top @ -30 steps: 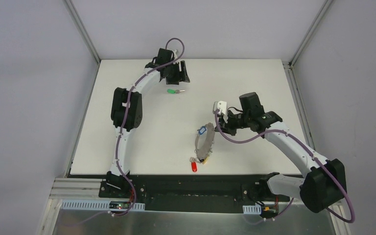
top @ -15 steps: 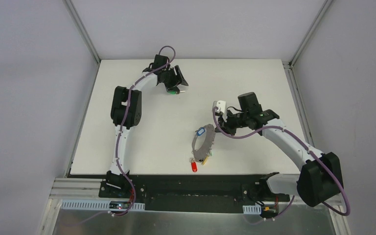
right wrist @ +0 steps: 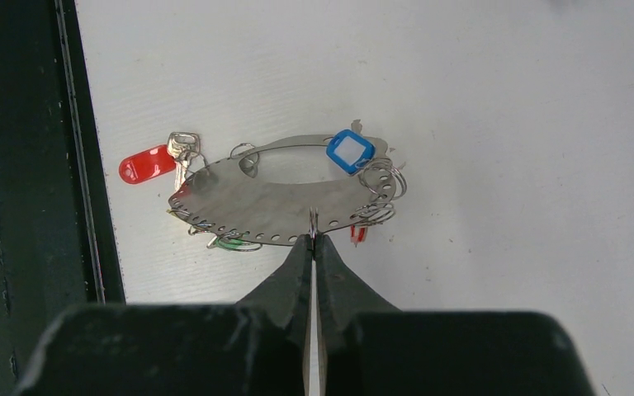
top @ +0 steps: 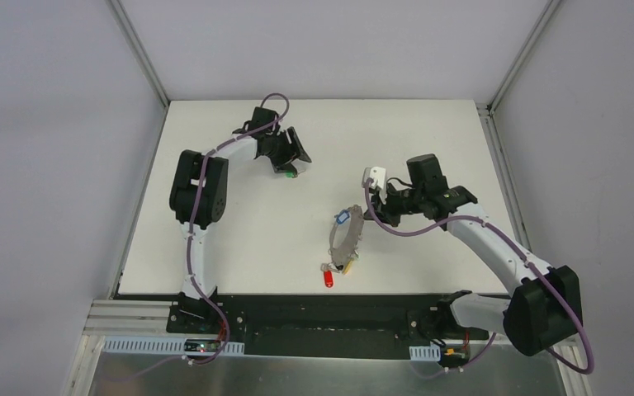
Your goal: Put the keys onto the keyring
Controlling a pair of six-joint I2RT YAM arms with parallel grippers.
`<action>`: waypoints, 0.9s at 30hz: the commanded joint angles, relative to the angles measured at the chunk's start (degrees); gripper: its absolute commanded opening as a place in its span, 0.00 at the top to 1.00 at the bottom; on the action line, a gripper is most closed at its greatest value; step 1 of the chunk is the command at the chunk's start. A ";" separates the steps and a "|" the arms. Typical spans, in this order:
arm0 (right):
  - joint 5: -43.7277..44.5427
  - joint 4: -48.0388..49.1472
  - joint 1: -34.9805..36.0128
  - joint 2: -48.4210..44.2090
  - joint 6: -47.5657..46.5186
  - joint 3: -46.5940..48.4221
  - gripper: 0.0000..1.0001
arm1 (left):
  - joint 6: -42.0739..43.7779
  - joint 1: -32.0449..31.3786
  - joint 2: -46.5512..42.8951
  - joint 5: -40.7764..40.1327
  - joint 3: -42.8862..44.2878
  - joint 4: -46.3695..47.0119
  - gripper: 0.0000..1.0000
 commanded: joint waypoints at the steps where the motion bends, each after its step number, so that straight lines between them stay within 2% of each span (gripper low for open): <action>1: -2.74 2.04 -0.33 -2.42 0.31 0.09 1.00 | -1.05 -0.22 -7.79 0.77 -9.22 1.17 0.37; 7: -2.63 2.39 -0.70 -3.10 0.40 -0.16 1.00 | 1.61 -1.97 -16.03 0.88 -19.23 1.54 0.37; 14: -2.28 2.79 -1.13 -2.96 0.40 -0.38 1.00 | 6.96 -5.80 -24.22 -0.07 -25.35 -1.05 0.35; 21: -2.10 2.77 -1.33 -3.02 0.40 -0.39 1.00 | 19.16 -7.28 -29.94 -1.77 -22.63 -3.74 0.30; 27: -2.41 2.83 -1.40 -3.19 0.48 -0.40 1.00 | 37.29 -7.28 -28.00 -8.92 -14.25 -14.34 0.29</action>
